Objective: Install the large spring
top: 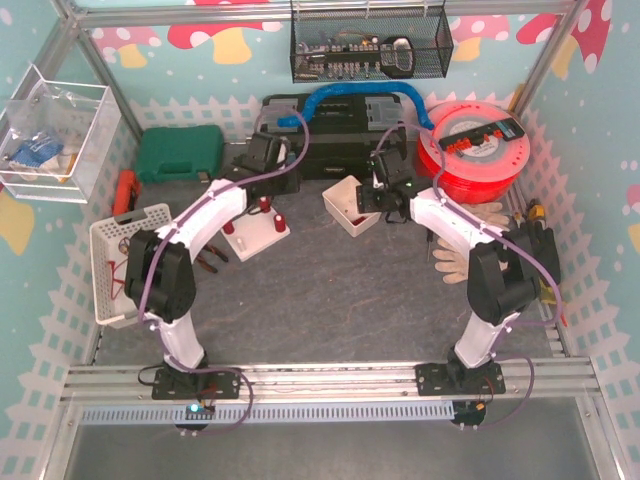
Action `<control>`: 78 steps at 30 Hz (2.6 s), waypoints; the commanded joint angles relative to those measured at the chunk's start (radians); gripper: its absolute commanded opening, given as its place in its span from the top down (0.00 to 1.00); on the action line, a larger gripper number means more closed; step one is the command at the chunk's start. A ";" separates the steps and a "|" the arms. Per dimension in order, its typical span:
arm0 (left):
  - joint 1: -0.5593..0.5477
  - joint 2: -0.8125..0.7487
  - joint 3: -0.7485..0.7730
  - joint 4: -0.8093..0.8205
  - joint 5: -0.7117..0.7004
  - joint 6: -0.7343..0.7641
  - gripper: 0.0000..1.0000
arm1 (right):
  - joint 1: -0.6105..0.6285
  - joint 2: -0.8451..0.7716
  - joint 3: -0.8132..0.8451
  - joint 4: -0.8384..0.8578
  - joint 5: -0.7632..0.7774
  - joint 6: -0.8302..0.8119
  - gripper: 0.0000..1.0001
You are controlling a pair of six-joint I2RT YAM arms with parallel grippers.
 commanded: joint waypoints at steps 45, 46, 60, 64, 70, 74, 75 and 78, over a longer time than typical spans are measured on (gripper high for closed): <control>-0.177 0.251 0.099 0.076 -0.082 -0.062 1.00 | -0.028 -0.116 -0.074 -0.013 -0.084 0.052 0.31; -0.182 0.244 0.087 0.076 -0.079 -0.073 1.00 | -0.028 -0.098 -0.061 -0.022 -0.082 0.053 0.32; -0.189 0.223 0.013 0.103 -0.057 -0.158 1.00 | -0.028 0.197 0.179 -0.073 -0.093 0.177 0.55; -0.189 0.229 0.015 0.109 -0.051 -0.153 1.00 | -0.028 0.266 0.221 -0.006 -0.181 0.191 0.53; -0.188 0.231 0.029 0.110 -0.037 -0.156 1.00 | -0.027 0.322 0.222 0.059 -0.253 0.216 0.48; -0.190 0.233 0.037 0.110 -0.030 -0.159 1.00 | -0.026 0.354 0.226 0.080 -0.292 0.221 0.48; -0.190 0.236 0.041 0.110 -0.027 -0.162 1.00 | -0.023 0.364 0.228 0.079 -0.301 0.222 0.47; -0.190 0.250 0.060 0.110 -0.021 -0.167 1.00 | -0.016 0.385 0.209 0.078 -0.304 0.231 0.47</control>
